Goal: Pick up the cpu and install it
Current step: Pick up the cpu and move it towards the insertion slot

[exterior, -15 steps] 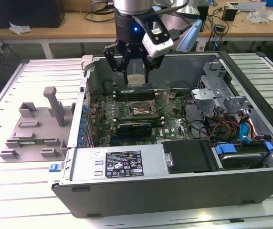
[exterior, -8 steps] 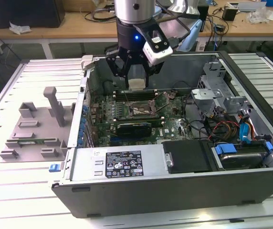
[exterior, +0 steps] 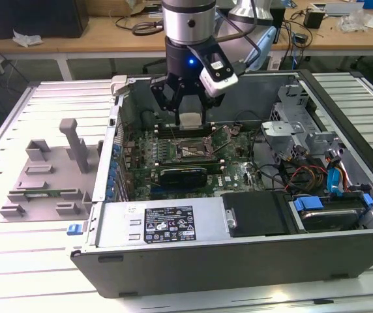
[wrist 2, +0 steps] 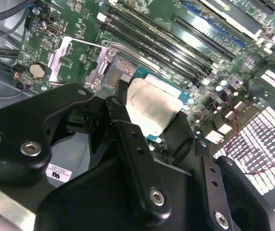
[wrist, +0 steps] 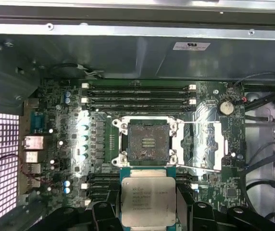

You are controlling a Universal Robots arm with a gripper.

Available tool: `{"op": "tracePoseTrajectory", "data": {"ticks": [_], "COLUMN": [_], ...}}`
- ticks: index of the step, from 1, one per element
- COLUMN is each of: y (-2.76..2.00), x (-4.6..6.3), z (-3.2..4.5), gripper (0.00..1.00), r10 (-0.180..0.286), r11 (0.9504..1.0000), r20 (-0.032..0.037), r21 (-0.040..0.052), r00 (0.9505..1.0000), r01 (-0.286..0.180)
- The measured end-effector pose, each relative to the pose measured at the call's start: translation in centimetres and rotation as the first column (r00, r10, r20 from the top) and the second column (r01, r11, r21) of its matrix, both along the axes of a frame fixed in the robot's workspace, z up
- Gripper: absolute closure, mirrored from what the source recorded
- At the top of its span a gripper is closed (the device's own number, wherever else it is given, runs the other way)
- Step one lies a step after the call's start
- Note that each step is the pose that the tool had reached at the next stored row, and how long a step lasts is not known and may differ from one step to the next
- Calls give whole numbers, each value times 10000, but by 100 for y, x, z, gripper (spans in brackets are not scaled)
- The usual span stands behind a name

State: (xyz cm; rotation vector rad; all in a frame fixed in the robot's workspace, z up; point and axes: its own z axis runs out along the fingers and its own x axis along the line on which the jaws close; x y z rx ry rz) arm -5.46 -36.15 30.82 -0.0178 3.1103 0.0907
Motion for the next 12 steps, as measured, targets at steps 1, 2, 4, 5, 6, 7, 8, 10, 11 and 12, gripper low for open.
{"op": "tracePoseTrajectory", "data": {"ticks": [1,2,4,5,6,7,8,10,11,12], "y": [11,28,60,73,88,95,100,109,115,123], "x": [14,24,41,48,56,60,63,65,64,65], "z": [-17,-31,-58,-73,-97,-118,-135,-169,-184,-196], "gripper": [45,45,45,45,45,45,45,45,45,45], "r10": [0,0,0,-1,-1,-2,-2,-1,-2,-2], "r11": [10000,10000,10000,10000,10000,10000,10000,10000,10000,10000], "r20": [-1,-1,0,-1,-1,-2,-6,-9,-11,-12], "r21": [0,0,0,-1,0,0,-1,-4,-5,-6], "r00": [10000,10000,10000,10000,10000,10000,10000,10000,10000,10000], "r01": [0,0,0,1,1,2,2,1,2,2]}}
